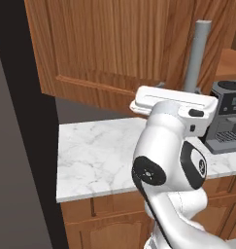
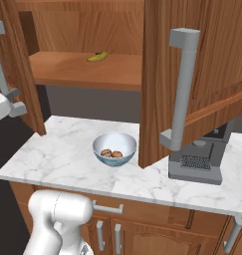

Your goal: Open the cabinet. Pick the tangerine and tangerine from the cabinet and place them into the bowl. Then close the cabinet.

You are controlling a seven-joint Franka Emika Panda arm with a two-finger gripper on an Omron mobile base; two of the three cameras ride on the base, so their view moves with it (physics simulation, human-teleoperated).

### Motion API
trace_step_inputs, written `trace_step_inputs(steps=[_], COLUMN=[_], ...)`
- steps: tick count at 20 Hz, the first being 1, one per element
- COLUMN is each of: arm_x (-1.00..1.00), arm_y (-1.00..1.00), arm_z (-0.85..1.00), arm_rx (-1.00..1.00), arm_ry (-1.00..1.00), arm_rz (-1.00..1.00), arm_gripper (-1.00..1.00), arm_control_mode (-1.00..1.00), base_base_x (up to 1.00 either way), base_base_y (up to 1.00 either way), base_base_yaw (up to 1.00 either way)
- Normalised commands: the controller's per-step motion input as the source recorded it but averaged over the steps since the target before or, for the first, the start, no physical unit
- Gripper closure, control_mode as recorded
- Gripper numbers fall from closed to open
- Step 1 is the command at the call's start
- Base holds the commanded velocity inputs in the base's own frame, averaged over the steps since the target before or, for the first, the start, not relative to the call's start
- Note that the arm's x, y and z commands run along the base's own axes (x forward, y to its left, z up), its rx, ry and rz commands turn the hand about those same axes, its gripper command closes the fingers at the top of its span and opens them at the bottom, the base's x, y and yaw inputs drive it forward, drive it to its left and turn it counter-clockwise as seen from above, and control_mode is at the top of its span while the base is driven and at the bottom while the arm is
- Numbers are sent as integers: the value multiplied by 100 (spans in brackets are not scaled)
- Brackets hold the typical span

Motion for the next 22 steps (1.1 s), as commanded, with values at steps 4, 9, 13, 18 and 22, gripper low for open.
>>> trace_step_inputs(steps=[4, 9, 13, 18, 22], arm_x=[100, 100, 100, 100, 100], arm_y=[-1, 0, 0, 0, 0], arm_z=[-23, -28, -33, -30, -25], arm_rx=[6, 4, 2, 3, 3], arm_ry=[0, 1, 2, 4, 10], arm_rz=[0, 0, 0, 0, 2], arm_gripper=[-100, -100, -100, -100, -100], arm_control_mode=[-100, -100, -100, -100, -100], base_base_x=[0, 0, 0, 0, 0], base_base_y=[0, 0, 0, 0, 0], base_base_yaw=[0, 0, 0, 0, 0])
